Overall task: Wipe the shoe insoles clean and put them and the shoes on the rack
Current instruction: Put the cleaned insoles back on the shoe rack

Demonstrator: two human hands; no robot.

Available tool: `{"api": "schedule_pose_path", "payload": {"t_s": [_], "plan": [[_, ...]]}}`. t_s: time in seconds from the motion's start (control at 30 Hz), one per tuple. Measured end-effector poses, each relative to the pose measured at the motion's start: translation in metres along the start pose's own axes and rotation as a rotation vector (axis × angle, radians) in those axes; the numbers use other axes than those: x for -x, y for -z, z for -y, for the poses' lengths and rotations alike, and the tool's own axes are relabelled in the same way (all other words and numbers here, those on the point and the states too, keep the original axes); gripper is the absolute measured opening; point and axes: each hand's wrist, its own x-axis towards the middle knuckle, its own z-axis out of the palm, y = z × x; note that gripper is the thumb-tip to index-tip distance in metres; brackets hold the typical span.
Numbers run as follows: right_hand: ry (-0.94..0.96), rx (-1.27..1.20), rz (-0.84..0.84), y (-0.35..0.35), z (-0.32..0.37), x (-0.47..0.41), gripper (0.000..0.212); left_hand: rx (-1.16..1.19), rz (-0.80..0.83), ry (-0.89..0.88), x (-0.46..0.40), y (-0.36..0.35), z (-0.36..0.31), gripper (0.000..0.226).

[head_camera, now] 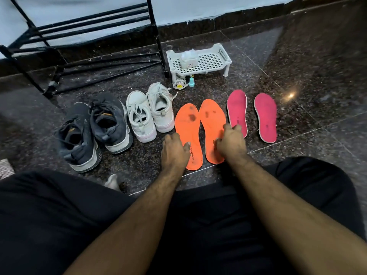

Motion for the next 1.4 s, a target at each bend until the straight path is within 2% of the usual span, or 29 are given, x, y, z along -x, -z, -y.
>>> {"api": "schedule_pose_path", "payload": {"t_s": [0.07, 0.17, 0.37, 0.57, 0.77, 0.93, 1.07, 1.2, 1.27, 1.4], "plan": [[-0.070, 0.002, 0.020, -0.005, 0.006, 0.000, 0.050, 0.034, 0.010, 0.054, -0.004, -0.005, -0.002, 0.051], [-0.100, -0.066, 0.012, -0.013, 0.016, 0.001, 0.051, 0.168, 0.014, 0.176, -0.011, -0.014, -0.008, 0.052], [-0.122, -0.363, 0.119, -0.006, 0.007, -0.013, 0.070, 0.405, 0.058, 0.320, -0.026, -0.019, -0.008, 0.021], [-0.077, -0.481, 0.004, 0.000, 0.013, -0.003, 0.069, 0.485, 0.020, 0.197, -0.024, -0.020, -0.010, 0.018], [0.070, -0.497, -0.163, 0.013, 0.020, 0.010, 0.070, 0.604, -0.007, 0.092, -0.016, -0.004, -0.015, 0.022], [0.215, -0.569, -0.236, 0.033, 0.034, 0.030, 0.072, 0.830, -0.067, 0.075, -0.003, 0.026, -0.016, 0.031], [0.302, -0.672, -0.201, 0.042, 0.050, 0.040, 0.073, 1.137, -0.051, 0.123, 0.007, 0.055, -0.014, 0.048], [0.400, -0.809, -0.091, 0.051, 0.075, 0.045, 0.078, 1.322, -0.084, 0.112, 0.006, 0.089, -0.002, 0.062], [0.407, -0.891, -0.025, 0.054, 0.090, 0.050, 0.081, 1.382, -0.077, 0.106, 0.001, 0.110, 0.006, 0.070], [0.374, -1.021, 0.099, 0.058, 0.124, 0.056, 0.080, 1.346, -0.095, 0.100, -0.012, 0.148, 0.023, 0.075]]}}
